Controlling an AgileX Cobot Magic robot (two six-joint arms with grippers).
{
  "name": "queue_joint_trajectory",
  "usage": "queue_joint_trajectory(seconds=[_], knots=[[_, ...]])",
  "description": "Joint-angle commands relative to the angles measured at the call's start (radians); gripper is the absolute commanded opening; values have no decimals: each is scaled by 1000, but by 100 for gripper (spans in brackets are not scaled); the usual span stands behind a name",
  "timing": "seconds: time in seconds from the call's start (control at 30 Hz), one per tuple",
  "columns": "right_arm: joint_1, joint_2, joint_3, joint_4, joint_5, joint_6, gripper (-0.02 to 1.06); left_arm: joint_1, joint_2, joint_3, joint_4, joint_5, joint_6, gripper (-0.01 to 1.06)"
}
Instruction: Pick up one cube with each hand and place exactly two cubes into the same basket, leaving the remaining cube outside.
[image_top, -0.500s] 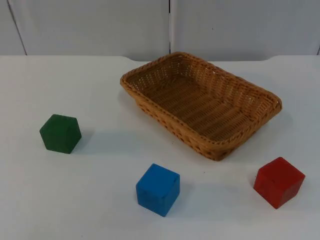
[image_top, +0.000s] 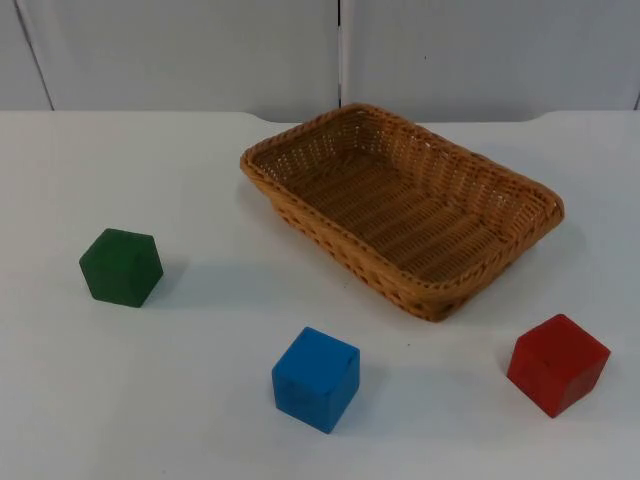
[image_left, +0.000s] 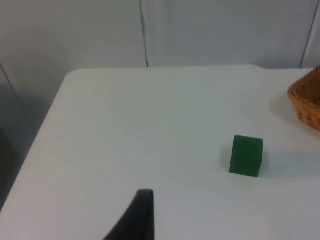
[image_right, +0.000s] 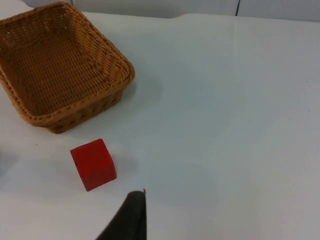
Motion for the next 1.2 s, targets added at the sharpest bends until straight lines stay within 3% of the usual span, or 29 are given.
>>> queue_joint_trajectory(seconds=[0.0, 0.5, 1.17], knots=[[-5, 37, -30, 2, -5, -19, 105, -2, 45, -6, -22, -23, 1, 105], [-5, 212, -72, 2, -39, -19, 105, -2, 273, -13, -42, -55, 1, 105], [-5, 479, -72, 6, -75, -61, 105, -2, 611, -14, -145, -242, 72, 105]])
